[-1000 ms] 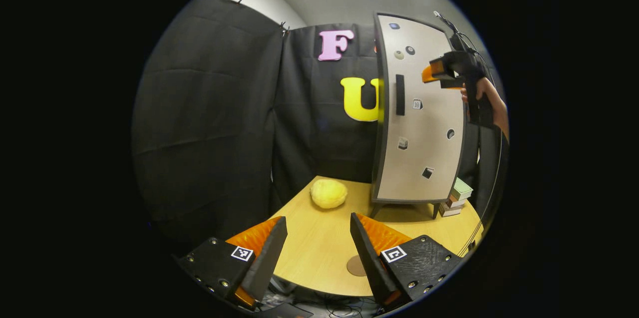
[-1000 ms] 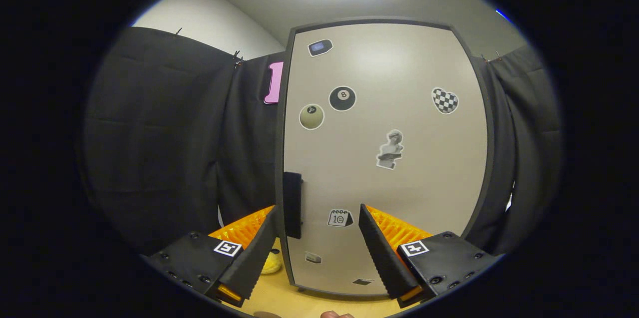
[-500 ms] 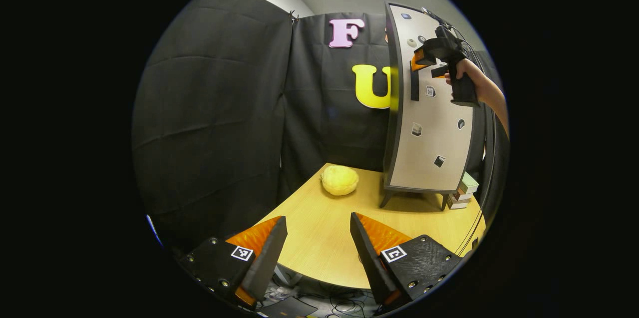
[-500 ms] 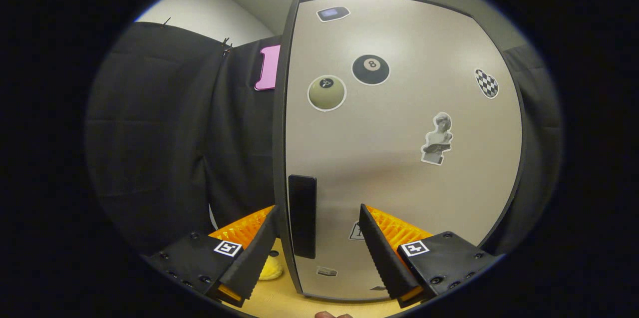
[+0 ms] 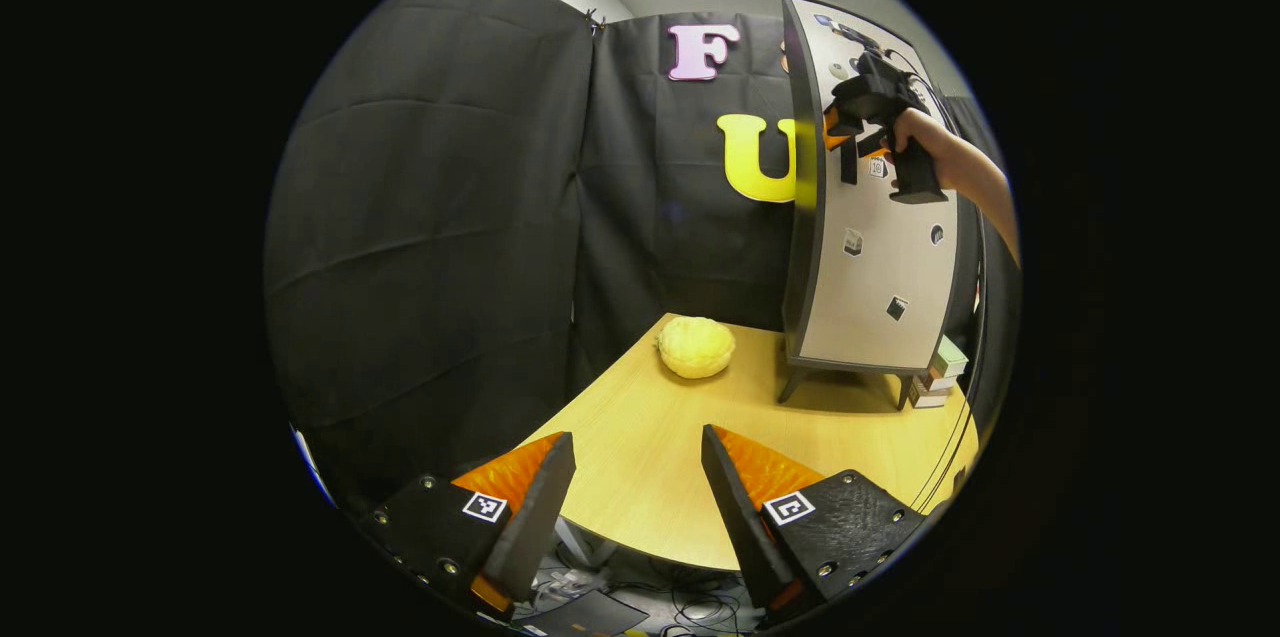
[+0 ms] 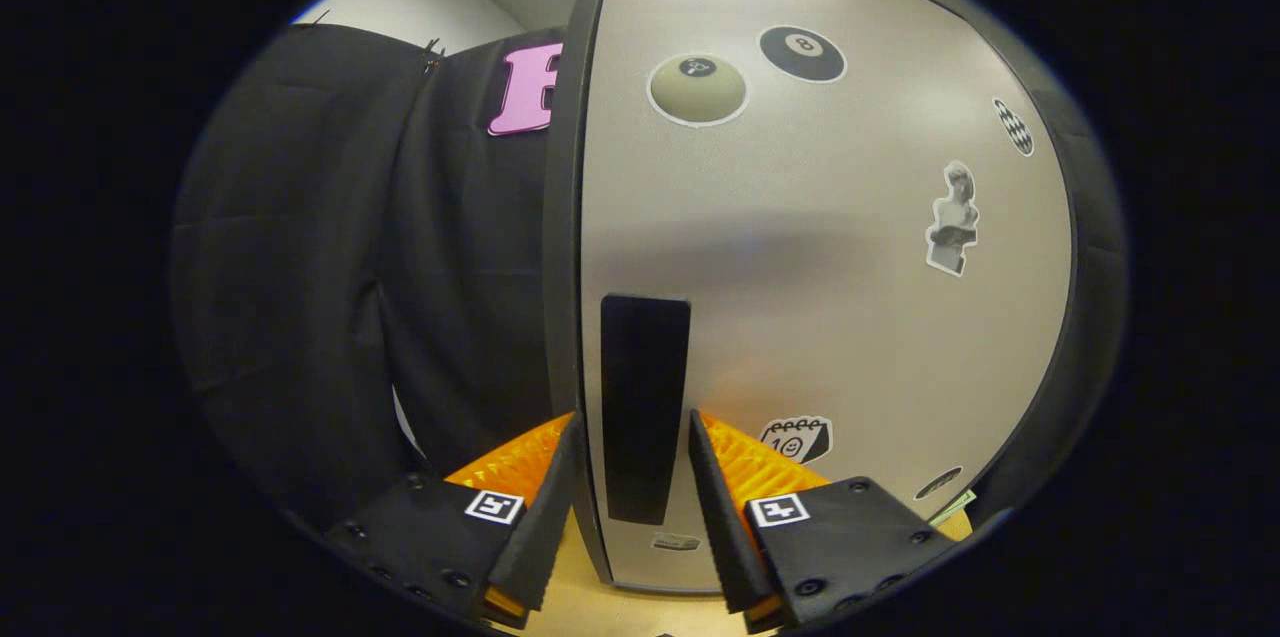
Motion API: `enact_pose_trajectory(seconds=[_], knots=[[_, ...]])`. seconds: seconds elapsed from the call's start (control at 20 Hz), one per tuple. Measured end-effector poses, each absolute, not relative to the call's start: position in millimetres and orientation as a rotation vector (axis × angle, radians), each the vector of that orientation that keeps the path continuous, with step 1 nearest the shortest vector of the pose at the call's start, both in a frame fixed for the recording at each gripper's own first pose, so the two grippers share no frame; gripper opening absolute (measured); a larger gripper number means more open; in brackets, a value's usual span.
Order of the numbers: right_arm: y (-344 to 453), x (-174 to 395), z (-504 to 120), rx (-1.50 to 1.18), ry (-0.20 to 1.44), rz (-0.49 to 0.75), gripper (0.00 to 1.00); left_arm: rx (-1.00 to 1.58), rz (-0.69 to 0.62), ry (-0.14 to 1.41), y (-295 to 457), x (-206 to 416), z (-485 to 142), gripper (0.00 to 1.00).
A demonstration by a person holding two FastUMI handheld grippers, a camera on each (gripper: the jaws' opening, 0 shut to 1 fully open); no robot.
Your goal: Open the cabinet door with the right hand, grasp the bottle in the cabinet with the left hand and place it on the coaster, then close the cabinet door with the right hand.
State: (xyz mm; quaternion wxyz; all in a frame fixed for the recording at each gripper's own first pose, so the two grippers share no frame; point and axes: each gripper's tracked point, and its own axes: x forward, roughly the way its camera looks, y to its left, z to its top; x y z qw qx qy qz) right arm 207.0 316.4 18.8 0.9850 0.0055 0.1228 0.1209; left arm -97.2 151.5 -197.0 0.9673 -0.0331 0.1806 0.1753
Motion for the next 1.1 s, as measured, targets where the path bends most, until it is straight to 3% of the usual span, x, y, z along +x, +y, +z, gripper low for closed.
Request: enact_pose_trajectory(seconds=[0.1, 0.25, 0.35, 0.5, 0.8, 1.1], knots=[[316, 207, 20, -0.014, 0.237, 0.213, 0.51, -0.074, 0.354, 0.369, 152, -100, -199, 0.75], [313, 207, 17, 0.024, 0.258, 0.178, 0.37, -0.076, 0.356, 0.375, 156, -103, -202, 0.75], [313, 206, 17, 0.059, 0.274, 0.172, 0.37, -0.068, 0.360, 0.376, 160, -105, -200, 0.75], [313, 207, 18, 0.032, 0.247, 0.178, 0.24, -0.052, 0.362, 0.377, 165, -109, -199, 0.75], [314, 199, 19, 0.027, 0.235, 0.265, 0.10, -0.053, 0.348, 0.368, 158, -108, -195, 0.75], [313, 169, 25, 0.036, 0.214, 0.361, 0.06, -0.036, 0.297, 0.364, 134, -102, -191, 0.75]])
